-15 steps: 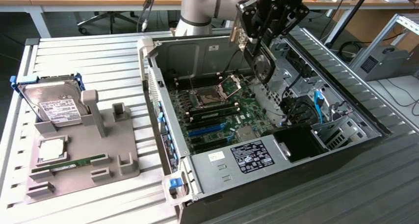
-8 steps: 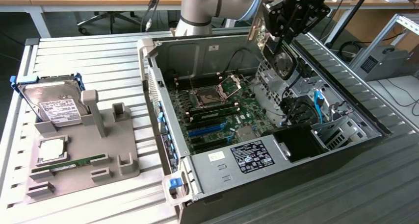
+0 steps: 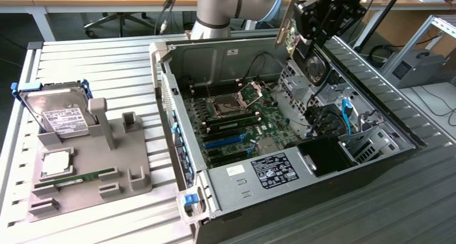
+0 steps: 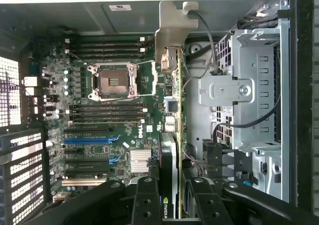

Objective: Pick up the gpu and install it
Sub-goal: 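Pick up the gpu and move the gpu toward the slot, then insert the gpu into the slot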

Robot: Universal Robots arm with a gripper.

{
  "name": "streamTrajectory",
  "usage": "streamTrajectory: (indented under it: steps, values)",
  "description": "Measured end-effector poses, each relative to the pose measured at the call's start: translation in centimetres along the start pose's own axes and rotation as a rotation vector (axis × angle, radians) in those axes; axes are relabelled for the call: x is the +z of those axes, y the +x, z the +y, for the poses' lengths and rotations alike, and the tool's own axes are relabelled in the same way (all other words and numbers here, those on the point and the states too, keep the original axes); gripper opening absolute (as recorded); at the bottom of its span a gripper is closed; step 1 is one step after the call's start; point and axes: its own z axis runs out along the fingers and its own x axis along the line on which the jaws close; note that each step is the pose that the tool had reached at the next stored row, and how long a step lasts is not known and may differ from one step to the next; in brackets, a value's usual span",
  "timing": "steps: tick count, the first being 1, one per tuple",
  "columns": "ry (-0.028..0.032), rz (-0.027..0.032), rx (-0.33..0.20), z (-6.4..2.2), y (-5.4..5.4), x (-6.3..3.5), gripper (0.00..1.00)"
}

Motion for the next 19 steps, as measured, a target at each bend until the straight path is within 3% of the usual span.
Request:
streamTrajectory:
  steps: [14,18,19]
  values:
    - [-0.0001,0.0000,-0.001,0.00,0.00,0.00,0.28]
    - [-0.0007,0.0022,-0.047,0.00,0.00,0.00,0.28]
    - [-0.0012,0.0037,-0.080,0.00,0.00,0.00,0.28]
